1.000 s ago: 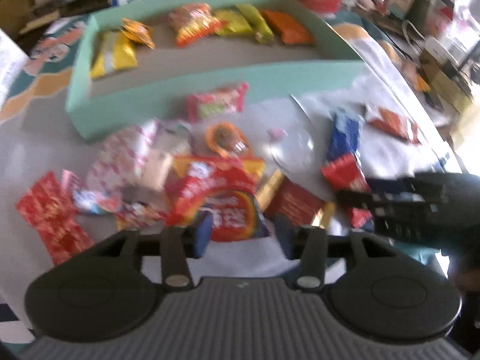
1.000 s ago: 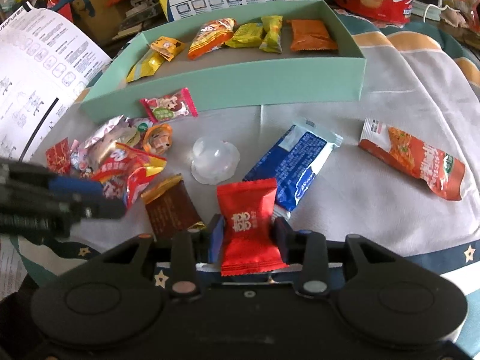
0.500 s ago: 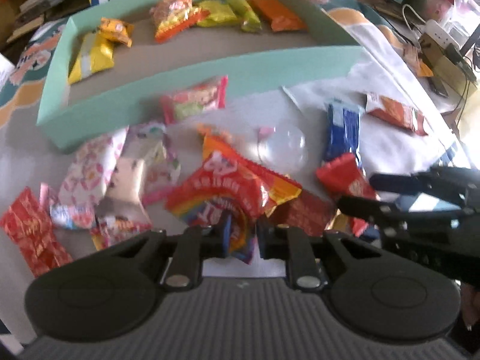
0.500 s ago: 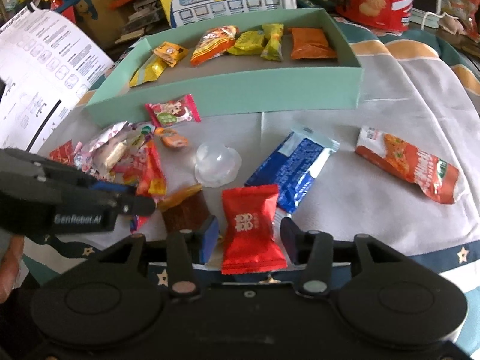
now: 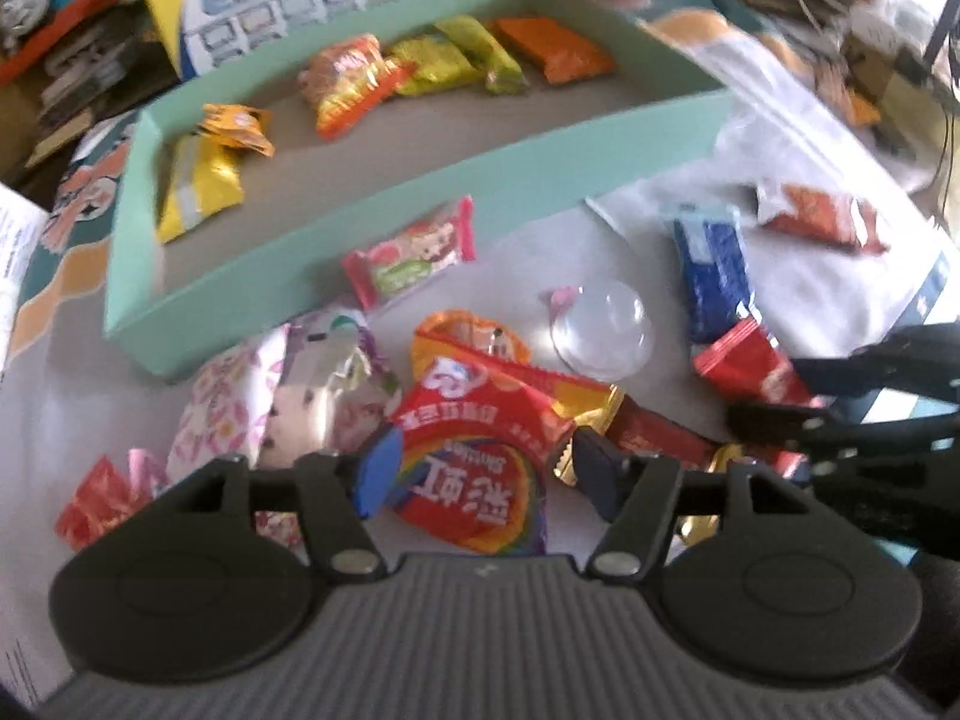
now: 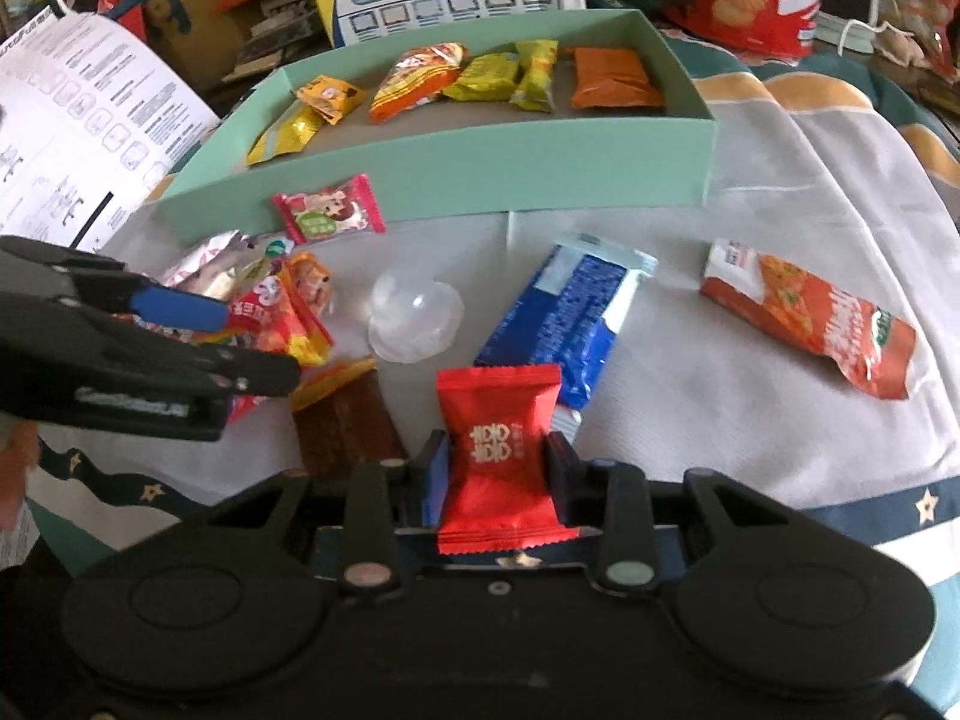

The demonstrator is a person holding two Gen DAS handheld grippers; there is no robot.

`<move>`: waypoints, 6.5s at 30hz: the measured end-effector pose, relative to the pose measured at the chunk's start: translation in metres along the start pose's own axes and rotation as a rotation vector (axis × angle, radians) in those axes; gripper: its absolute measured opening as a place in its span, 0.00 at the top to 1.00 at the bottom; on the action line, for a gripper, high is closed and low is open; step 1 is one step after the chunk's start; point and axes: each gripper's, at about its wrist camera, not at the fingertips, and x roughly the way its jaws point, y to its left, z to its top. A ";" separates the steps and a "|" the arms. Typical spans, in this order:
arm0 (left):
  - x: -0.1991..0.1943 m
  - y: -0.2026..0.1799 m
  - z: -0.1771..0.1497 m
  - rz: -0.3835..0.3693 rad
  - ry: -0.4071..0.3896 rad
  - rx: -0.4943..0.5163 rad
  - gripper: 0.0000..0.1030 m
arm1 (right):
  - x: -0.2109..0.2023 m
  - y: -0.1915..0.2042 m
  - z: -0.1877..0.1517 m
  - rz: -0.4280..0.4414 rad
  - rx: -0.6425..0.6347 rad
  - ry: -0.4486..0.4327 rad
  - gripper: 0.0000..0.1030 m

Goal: Organize snacks
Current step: 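Grasp the red rainbow-print bag with the left tool while the right tool holds the red packet, then carry both snacks into the mint-green box and open both tools, then move both open tools back over the snack pile, then grasp the brown-gold chocolate bar with the left tool while the right tool grasps the blue wafer packet, then lower both snacks into the mint-green box and open both tools, then move both open tools back over the snack pile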

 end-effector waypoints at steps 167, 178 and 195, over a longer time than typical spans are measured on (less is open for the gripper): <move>0.033 0.083 0.144 -0.057 -0.103 -0.307 0.59 | 0.071 -0.047 0.190 0.056 0.216 -0.088 0.58; 0.017 0.078 0.129 0.014 -0.115 -0.339 0.00 | 0.040 -0.036 0.181 0.068 0.226 -0.137 0.01; -0.040 0.055 0.071 0.028 -0.107 -0.328 0.00 | -0.027 -0.017 0.131 0.086 0.203 -0.180 0.00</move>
